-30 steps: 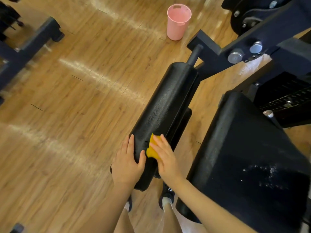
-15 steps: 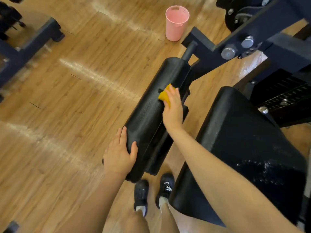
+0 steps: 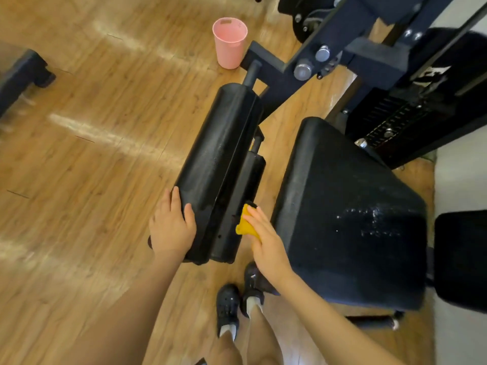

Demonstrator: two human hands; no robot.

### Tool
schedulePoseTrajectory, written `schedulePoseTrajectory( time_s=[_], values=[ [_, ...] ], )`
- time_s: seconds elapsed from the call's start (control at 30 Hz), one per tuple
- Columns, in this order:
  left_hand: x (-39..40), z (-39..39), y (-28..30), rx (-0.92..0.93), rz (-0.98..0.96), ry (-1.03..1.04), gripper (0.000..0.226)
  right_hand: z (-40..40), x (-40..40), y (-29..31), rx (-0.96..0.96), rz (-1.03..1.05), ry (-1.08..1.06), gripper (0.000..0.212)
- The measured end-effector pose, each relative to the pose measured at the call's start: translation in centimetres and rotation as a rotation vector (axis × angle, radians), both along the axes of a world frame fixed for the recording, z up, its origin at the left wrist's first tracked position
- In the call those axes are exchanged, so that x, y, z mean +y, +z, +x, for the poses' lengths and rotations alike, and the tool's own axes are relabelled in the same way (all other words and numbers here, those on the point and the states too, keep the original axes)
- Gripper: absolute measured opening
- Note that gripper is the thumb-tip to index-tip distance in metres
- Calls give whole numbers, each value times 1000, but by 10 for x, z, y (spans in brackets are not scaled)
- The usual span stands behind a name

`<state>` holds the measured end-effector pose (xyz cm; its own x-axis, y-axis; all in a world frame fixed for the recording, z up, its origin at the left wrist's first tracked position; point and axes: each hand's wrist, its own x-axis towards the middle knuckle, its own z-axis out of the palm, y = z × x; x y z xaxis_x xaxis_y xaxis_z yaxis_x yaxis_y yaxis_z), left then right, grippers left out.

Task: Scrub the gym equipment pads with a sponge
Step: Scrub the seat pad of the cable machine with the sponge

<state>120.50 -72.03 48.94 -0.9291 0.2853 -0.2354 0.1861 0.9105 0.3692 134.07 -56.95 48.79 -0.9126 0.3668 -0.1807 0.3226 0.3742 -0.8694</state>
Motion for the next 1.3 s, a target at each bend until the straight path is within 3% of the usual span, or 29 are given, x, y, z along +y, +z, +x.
schedulePoseTrajectory(
  time_s=[0.2, 0.33, 0.43, 0.57, 0.8, 0.93, 1.13, 1.3],
  values=[
    [-2, 16, -3, 126, -218, -389, 65, 60, 58, 13, -32, 65, -271, 29],
    [22, 40, -1, 113, -300, -373, 64, 93, 99, 9, -110, 104, -386, 27],
    [61, 56, 3, 92, -328, -333, 66, 110, 129, 3, -157, 77, -428, 28],
    [126, 87, 5, 98, -325, -677, 66, 131, 170, -14, -189, 67, -445, 30],
    [248, 150, -31, 46, -295, -918, 68, 192, 261, -49, -280, -3, -497, 37],
    [293, 185, -64, 27, -315, -964, 67, 227, 330, -71, -348, 55, -542, 36],
    [296, 197, -98, 116, -340, -915, 68, 230, 434, -88, -442, 208, -605, 43],
    [295, 198, -101, 138, -326, -897, 68, 206, 488, -111, -464, 254, -495, 44]
  ],
)
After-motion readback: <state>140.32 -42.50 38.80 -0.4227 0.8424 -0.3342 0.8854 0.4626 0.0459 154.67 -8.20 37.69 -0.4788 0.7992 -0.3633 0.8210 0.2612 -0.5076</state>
